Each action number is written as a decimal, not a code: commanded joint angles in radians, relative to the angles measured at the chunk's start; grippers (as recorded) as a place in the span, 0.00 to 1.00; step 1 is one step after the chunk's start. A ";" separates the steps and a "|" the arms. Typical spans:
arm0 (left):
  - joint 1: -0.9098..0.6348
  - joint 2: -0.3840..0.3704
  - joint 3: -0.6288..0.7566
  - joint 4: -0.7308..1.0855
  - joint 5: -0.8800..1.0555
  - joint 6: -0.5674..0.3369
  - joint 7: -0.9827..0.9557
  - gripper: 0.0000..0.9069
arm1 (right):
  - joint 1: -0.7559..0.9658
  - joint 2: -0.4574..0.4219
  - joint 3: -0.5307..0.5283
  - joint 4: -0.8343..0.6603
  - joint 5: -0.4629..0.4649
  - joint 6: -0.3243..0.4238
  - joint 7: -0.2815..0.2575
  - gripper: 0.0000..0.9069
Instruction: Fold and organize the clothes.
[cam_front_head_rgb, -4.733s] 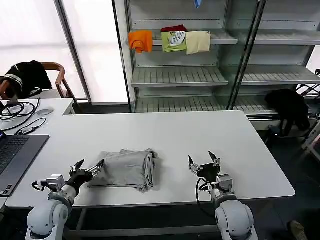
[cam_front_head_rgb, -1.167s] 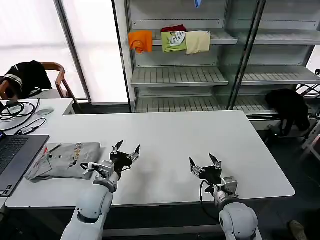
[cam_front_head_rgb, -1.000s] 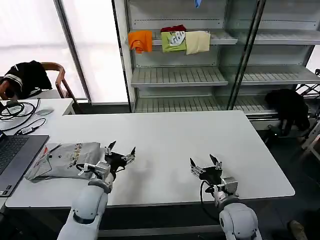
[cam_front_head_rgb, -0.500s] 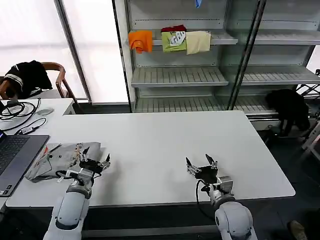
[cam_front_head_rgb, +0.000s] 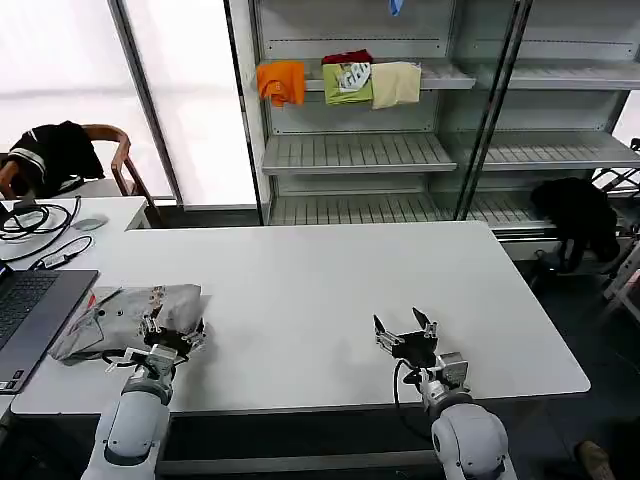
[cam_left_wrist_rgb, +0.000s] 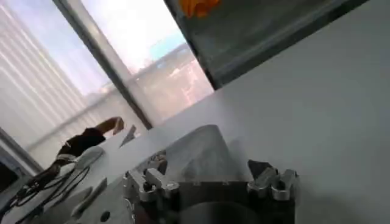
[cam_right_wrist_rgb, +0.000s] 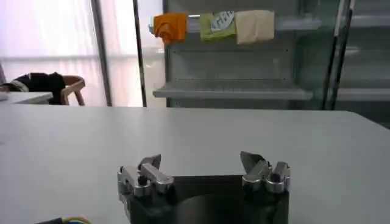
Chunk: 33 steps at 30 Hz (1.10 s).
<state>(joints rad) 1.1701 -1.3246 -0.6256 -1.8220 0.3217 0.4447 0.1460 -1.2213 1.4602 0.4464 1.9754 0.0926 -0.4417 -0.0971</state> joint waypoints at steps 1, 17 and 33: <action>0.008 -0.001 -0.015 0.002 0.020 0.016 0.014 0.01 | 0.003 0.001 -0.001 0.001 0.001 0.000 0.000 1.00; 0.006 -0.010 -0.017 0.000 0.006 0.029 0.044 0.00 | -0.005 -0.010 0.006 0.011 0.006 0.001 0.004 1.00; -0.030 -0.002 0.047 -0.157 -0.460 0.132 0.035 0.00 | -0.013 -0.013 0.006 0.014 0.006 0.003 0.013 1.00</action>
<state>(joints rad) 1.1678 -1.3291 -0.6337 -1.8643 0.2009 0.4936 0.1980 -1.2338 1.4458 0.4525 1.9866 0.0982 -0.4386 -0.0864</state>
